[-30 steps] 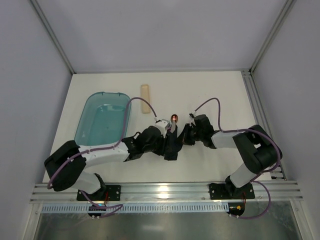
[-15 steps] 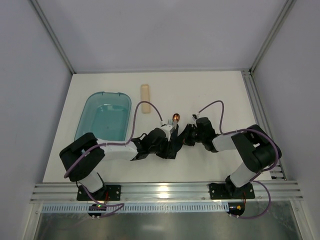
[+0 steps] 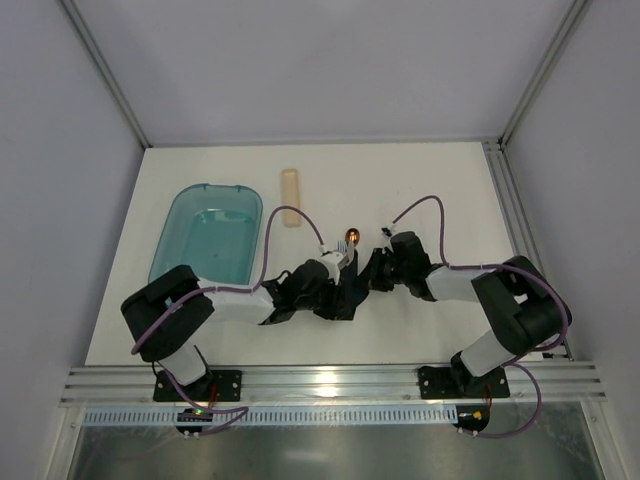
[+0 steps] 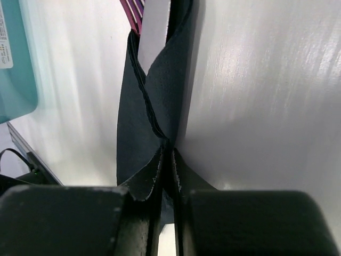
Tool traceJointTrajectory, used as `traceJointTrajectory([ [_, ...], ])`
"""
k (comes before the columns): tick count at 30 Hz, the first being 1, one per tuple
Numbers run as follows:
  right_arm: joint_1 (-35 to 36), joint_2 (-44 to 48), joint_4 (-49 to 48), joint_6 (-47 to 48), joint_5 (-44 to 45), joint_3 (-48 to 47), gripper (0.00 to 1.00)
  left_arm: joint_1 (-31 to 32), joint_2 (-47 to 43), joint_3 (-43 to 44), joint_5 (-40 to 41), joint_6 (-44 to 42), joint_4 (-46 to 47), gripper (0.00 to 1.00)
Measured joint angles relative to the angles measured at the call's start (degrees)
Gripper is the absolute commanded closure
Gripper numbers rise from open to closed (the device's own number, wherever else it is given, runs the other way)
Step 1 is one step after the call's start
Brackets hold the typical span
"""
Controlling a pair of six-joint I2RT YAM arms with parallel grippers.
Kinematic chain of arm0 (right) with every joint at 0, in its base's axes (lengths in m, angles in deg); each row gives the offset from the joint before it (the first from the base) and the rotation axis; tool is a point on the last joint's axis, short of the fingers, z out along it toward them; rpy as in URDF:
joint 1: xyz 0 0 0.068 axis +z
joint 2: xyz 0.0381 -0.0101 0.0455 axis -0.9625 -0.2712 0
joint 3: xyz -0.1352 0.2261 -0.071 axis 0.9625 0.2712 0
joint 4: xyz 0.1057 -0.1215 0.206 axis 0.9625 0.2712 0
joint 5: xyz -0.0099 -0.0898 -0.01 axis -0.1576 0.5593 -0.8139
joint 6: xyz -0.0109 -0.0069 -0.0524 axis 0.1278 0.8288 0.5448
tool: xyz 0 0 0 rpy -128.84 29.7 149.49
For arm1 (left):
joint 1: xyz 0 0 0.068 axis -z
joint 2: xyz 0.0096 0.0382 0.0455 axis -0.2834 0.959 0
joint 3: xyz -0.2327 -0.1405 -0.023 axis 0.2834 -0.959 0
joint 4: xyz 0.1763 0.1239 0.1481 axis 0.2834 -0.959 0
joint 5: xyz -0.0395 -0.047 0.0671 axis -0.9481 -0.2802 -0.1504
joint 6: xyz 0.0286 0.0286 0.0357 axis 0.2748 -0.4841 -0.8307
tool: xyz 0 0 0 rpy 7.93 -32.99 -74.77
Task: Place the utensils on the paper napkin and roll it up
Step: Roll the napkin at the center of the board, then pick up the utensils from the center of the board.
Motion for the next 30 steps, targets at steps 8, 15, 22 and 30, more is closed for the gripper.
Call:
traceJointTrajectory([
  [8, 0.02, 1.62, 4.46, 3.15, 1.18, -1.03, 0.76, 0.11, 0.15, -0.24, -0.35, 0.0, 0.72, 0.76],
  [15, 0.02, 3.72, 8.5, 4.63, 2.54, -2.45, 0.54, 0.5, 0.63, -0.24, -0.42, 0.02, 1.46, 0.76],
  [22, -0.02, 5.44, 15.34, 8.5, 5.95, -5.42, 0.43, 1.84, 1.27, -0.24, -0.42, 0.04, 2.84, 0.76],
  [30, -0.11, -1.27, 15.72, 14.08, 2.49, -11.91, 0.38, 2.08, 1.46, -0.26, -0.42, 0.04, 3.23, 0.76],
])
